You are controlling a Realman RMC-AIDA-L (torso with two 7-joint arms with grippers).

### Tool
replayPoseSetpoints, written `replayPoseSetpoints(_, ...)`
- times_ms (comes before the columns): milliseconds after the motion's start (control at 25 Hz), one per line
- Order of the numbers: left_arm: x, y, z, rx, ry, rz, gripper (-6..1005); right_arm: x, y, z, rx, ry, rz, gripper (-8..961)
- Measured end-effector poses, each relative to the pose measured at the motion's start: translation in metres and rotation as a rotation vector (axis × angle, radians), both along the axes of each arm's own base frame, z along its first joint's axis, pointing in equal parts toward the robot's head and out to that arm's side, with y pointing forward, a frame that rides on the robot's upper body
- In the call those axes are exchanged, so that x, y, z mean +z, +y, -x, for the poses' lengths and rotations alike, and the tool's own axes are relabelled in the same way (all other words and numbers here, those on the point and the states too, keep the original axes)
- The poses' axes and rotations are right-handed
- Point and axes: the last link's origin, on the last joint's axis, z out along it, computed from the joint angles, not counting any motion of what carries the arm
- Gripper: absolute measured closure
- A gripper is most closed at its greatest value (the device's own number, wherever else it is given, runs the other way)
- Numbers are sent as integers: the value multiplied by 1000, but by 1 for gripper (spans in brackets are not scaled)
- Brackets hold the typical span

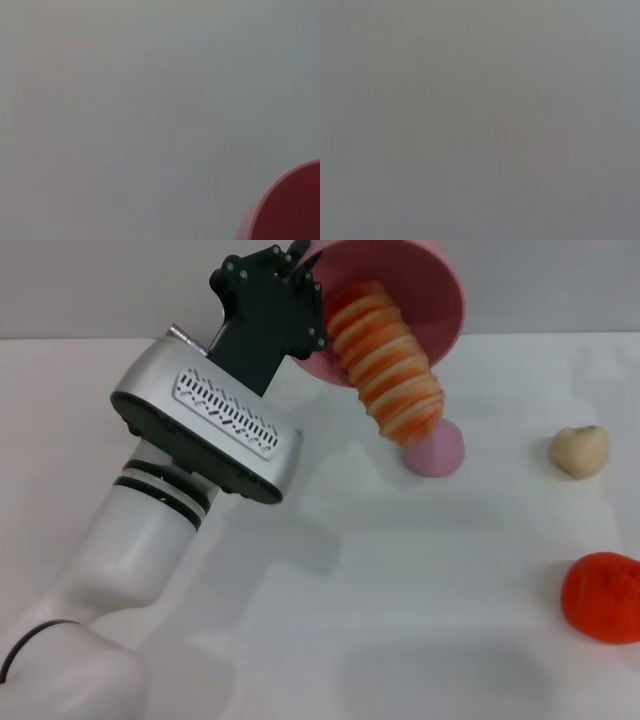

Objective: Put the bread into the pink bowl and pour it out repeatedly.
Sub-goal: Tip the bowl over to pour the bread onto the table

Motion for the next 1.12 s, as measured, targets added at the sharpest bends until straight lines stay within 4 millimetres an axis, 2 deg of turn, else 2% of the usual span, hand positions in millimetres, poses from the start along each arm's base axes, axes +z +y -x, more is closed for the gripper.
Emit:
replayPoseSetpoints(320, -5, -7, -1, -41, 93, -38, 954, -3, 0, 3, 10, 2, 7, 490)
replayPoseSetpoints(600, -11, -11, -1, -80, 251, -85, 954, -4, -1, 5, 18, -2, 11, 488)
replayPoseSetpoints(1120, -9, -10, -1, -80, 261, -101, 954, -6, 0, 9, 30, -4, 19, 488)
